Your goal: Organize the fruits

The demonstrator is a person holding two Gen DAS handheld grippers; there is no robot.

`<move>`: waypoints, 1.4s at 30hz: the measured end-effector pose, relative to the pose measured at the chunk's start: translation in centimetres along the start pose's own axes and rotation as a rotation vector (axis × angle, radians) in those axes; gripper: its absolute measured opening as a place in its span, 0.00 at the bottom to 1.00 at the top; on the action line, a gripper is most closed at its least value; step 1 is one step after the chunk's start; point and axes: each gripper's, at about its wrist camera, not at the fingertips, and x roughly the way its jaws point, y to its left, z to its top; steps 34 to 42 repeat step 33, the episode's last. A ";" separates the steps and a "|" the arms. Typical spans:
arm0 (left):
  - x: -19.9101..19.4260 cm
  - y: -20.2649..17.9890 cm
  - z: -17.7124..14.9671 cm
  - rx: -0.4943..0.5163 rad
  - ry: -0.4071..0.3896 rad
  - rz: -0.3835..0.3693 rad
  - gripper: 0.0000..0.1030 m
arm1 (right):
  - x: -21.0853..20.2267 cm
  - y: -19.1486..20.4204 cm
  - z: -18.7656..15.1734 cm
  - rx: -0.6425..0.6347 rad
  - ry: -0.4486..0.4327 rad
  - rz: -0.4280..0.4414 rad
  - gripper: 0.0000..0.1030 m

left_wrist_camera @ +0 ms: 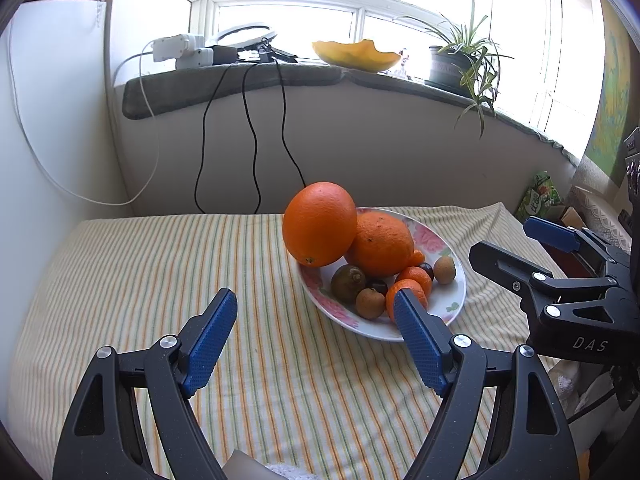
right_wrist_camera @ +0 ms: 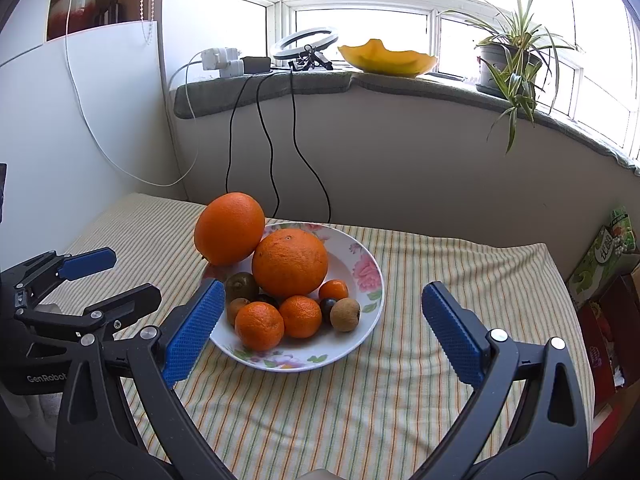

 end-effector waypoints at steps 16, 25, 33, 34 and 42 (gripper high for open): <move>-0.2 -0.2 0.0 0.008 -0.006 0.009 0.78 | 0.0 0.1 0.0 0.001 0.001 0.002 0.98; -0.3 -0.2 0.0 0.007 -0.009 0.009 0.78 | 0.1 -0.1 -0.1 0.007 0.006 0.005 0.98; -0.8 -0.5 -0.2 0.016 -0.029 0.008 0.78 | 0.0 -0.1 -0.3 0.006 0.010 0.005 0.98; -0.8 -0.5 -0.2 0.016 -0.029 0.008 0.78 | 0.0 -0.1 -0.3 0.006 0.010 0.005 0.98; -0.8 -0.5 -0.2 0.016 -0.029 0.008 0.78 | 0.0 -0.1 -0.3 0.006 0.010 0.005 0.98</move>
